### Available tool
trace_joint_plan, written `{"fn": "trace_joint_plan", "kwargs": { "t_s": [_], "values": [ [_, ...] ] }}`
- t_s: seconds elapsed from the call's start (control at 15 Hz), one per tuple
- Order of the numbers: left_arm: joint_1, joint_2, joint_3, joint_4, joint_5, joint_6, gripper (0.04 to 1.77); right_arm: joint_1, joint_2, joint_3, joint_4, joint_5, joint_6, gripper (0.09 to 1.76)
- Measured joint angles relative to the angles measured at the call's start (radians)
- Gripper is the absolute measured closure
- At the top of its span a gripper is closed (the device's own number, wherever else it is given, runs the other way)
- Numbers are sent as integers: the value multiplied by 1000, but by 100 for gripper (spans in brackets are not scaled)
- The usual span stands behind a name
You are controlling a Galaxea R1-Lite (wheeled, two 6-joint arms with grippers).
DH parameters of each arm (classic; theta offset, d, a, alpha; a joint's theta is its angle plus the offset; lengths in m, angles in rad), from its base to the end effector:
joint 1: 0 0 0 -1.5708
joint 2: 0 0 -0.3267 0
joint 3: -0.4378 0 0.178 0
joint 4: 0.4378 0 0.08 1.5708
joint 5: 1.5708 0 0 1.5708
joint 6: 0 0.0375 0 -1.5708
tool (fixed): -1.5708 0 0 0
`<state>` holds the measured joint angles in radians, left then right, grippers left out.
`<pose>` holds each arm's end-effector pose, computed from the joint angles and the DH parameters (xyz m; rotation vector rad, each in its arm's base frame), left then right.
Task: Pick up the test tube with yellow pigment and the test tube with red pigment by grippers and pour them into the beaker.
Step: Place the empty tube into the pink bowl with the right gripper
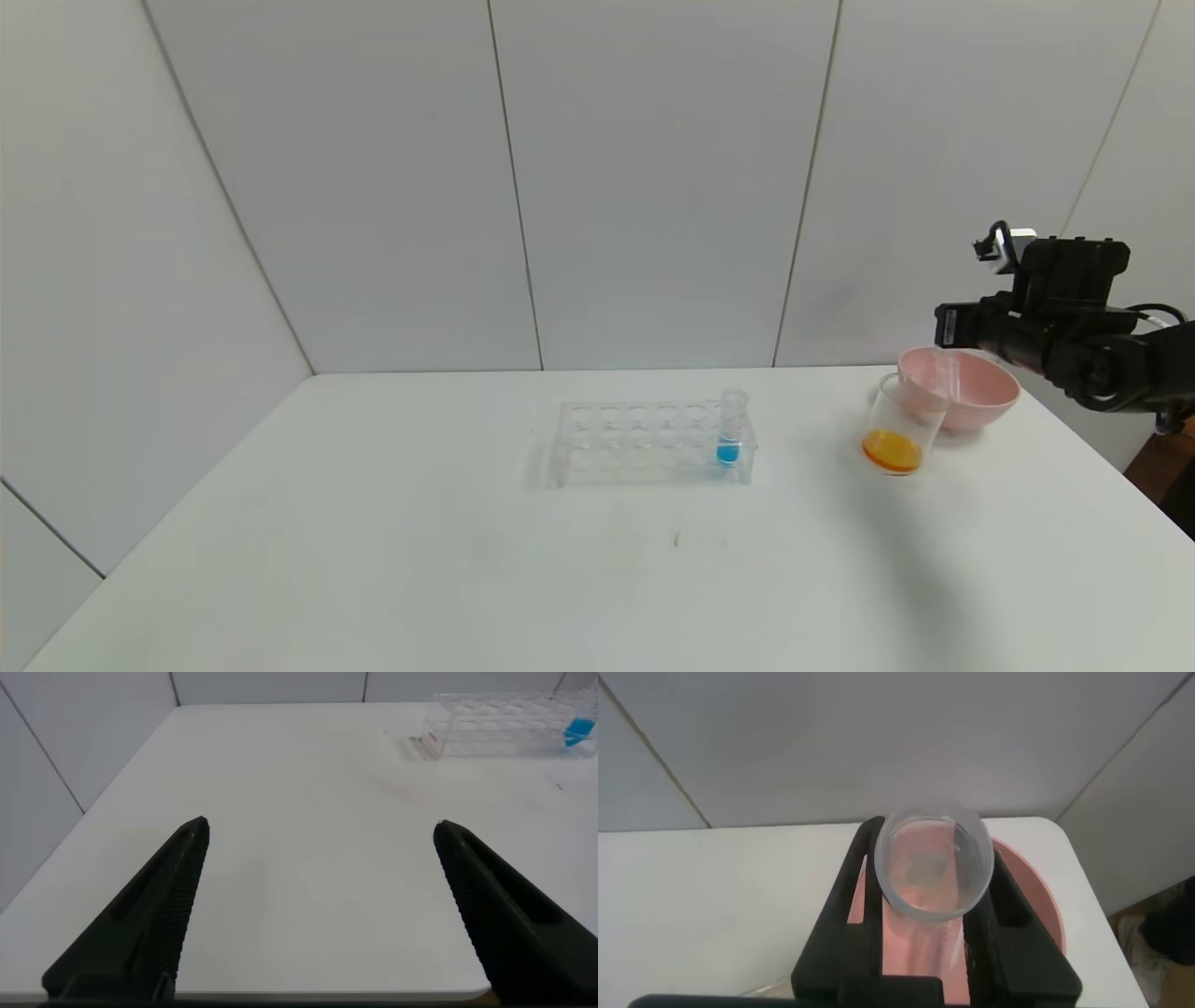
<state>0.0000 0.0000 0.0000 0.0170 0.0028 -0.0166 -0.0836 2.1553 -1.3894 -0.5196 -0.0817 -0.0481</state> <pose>-0.0480 0.0001 0.0735 -0.0166 0.0170 0.0029 0.4607 -0.0417 0.1865 -0.0475 0.2505 -0.1585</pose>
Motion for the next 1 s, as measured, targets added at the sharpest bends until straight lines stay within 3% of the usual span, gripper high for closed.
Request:
{"fn": "trace_joint_plan", "kwargs": {
  "t_s": [0.93, 1.0],
  "values": [
    [0, 0, 0, 0, 0, 0, 9, -43, 35, 5, 11, 11, 16, 130],
    [0, 0, 0, 0, 0, 0, 9, -44, 36, 8, 12, 11, 23, 125]
  ]
}}
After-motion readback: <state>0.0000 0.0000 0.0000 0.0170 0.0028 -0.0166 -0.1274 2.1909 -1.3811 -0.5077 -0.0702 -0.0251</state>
